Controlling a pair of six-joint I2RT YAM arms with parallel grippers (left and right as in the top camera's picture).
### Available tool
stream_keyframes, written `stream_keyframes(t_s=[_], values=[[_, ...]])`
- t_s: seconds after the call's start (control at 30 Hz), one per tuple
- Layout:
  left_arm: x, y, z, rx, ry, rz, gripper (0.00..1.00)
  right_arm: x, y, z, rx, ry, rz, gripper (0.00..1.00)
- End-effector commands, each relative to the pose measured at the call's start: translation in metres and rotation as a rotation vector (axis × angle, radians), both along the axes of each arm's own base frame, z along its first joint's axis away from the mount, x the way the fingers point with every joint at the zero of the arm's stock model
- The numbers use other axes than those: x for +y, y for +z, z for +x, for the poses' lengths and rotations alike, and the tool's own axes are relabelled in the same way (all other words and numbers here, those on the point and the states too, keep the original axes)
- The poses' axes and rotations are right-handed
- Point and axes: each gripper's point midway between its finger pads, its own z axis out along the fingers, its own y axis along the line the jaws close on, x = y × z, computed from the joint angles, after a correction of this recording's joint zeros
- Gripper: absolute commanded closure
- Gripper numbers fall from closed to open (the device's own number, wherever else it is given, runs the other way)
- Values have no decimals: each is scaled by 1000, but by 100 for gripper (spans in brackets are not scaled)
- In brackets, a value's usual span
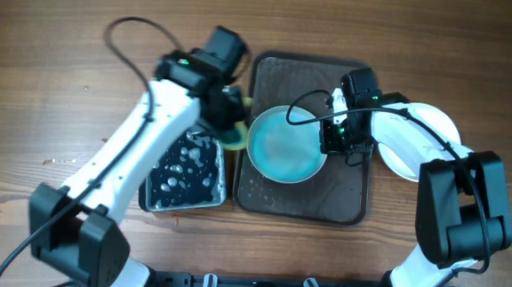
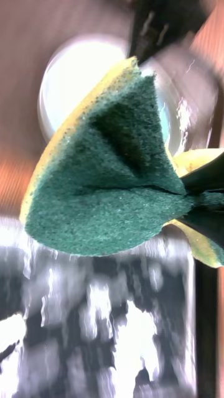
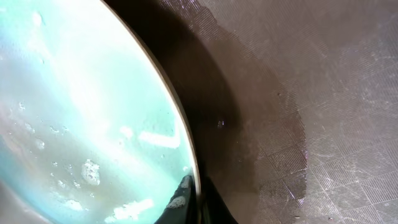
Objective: Clean dirty plates on tray and stack at the side
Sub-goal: 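Return the sponge to the black tray with the left gripper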
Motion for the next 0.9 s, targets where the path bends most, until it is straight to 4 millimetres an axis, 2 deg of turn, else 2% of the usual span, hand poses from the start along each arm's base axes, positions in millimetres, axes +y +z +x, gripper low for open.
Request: stream_keyframes(t_s=[0.0, 0.07, 0.13, 0.23, 0.27, 0.33, 0.4, 0.47, 0.5, 0.53, 0.6, 0.63, 0.73, 0.87], values=[[78, -15, 3, 3, 116, 266, 96, -11, -11, -2, 4, 10, -55, 96], [93, -41, -8, 56, 144, 287, 96, -10, -11, 1, 3, -27, -51, 96], [104, -76, -20, 87, 170, 294, 96, -10, -11, 3, 12, -101, -45, 96], [105, -112, -30, 95, 190, 245, 96, -8, -10, 10, -2, -152, -33, 93], [102, -118, -30, 89, 188, 219, 93, -7, -9, 13, -13, -161, -28, 94], [100, -117, -27, 79, 188, 203, 81, -7, -8, 14, -22, -133, -30, 96], [98, -109, -24, 59, 178, 194, 69, -7, -1, 14, -24, -121, -31, 96], [94, -94, -19, 30, 153, 169, 40, -8, 16, 17, -44, -116, -37, 96], [93, -79, -17, 2, 155, 158, 10, -11, 34, 18, -62, -113, -48, 96], [93, -68, -16, -21, 158, 151, 0, -11, 46, 19, -72, -94, -49, 96], [93, -49, -15, -63, 162, 138, 0, -11, 73, 17, -79, -74, -51, 96], [96, -32, -16, -104, 174, 125, 0, -11, 90, 15, -72, -63, -55, 96], [109, -1, -17, -190, 222, 101, 0, -7, 121, 14, -66, -21, -64, 96], [140, 39, -25, -319, 334, 78, 0, 24, 158, 19, -147, 67, -66, 96]])
